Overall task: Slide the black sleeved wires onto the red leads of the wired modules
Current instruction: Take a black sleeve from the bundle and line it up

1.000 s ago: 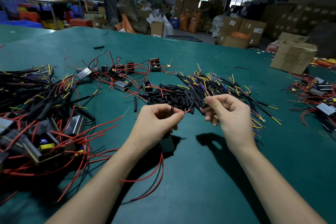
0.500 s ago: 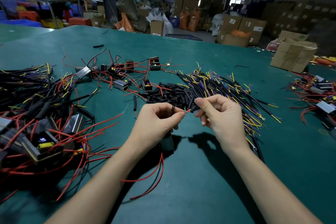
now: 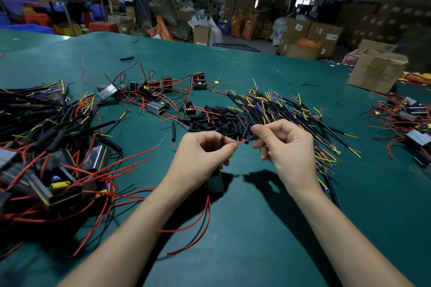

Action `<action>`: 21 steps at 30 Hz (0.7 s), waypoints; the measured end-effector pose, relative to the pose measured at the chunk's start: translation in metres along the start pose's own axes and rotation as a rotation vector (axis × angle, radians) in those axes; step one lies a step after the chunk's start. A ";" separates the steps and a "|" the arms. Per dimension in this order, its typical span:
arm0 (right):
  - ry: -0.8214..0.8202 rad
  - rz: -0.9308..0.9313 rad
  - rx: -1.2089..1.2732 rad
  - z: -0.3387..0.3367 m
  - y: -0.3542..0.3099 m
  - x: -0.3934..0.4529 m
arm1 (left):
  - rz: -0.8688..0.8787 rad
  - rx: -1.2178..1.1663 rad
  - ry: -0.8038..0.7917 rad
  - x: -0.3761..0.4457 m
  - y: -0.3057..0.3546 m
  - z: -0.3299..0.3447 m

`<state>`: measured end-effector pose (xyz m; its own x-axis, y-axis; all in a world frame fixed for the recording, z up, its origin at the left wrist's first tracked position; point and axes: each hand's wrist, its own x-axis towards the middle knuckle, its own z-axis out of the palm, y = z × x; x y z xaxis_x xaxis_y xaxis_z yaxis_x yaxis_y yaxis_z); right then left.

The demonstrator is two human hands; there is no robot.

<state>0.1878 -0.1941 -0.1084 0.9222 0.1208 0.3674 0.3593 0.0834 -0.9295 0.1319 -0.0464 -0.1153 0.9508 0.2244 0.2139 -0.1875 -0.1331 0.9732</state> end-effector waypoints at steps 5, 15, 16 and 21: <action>-0.002 -0.014 0.002 0.000 0.001 0.000 | 0.005 0.010 0.001 0.000 0.000 -0.001; -0.030 0.023 0.003 0.004 0.004 -0.002 | 0.015 0.001 -0.019 0.000 -0.001 -0.001; -0.027 0.033 0.016 0.004 0.003 -0.002 | 0.014 -0.006 -0.024 0.000 -0.001 -0.001; -0.022 0.081 0.054 0.005 0.000 -0.002 | 0.015 -0.010 -0.035 0.000 -0.002 0.000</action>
<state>0.1854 -0.1894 -0.1094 0.9444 0.1513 0.2920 0.2746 0.1260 -0.9533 0.1321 -0.0462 -0.1171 0.9558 0.1887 0.2253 -0.2040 -0.1260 0.9708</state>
